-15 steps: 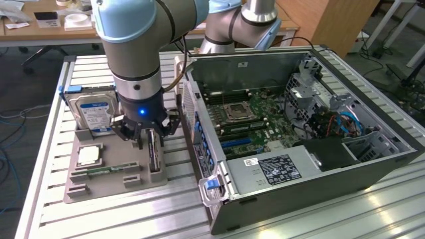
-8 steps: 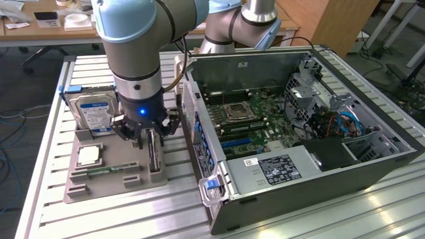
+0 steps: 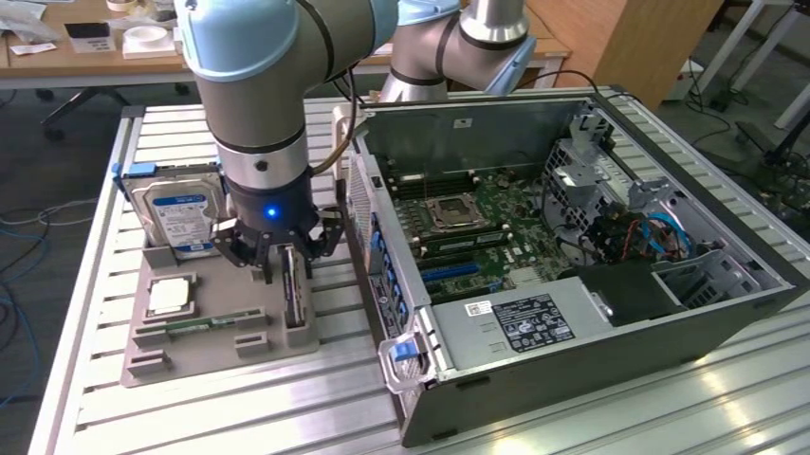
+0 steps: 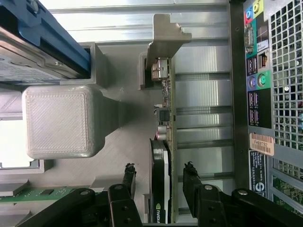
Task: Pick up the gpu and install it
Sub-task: 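Pick up the gpu and move the gpu toward the slot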
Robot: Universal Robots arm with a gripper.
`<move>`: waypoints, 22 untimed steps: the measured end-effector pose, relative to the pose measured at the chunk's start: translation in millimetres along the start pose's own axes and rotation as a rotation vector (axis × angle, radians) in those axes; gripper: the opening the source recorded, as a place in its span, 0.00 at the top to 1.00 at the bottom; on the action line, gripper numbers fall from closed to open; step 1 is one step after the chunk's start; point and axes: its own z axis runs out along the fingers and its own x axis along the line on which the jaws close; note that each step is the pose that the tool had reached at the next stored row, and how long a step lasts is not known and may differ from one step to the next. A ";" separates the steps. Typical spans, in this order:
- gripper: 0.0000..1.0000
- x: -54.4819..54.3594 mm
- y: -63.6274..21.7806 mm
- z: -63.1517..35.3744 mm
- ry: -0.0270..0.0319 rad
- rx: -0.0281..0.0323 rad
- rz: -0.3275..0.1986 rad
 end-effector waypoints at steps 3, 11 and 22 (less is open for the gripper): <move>0.49 0.0 0.0 0.0 0.0000 -0.0001 0.000; 0.57 0.0 0.0 0.0 0.0000 -0.0001 0.000; 0.64 -0.5 3.5 0.4 -0.0001 -0.0001 0.000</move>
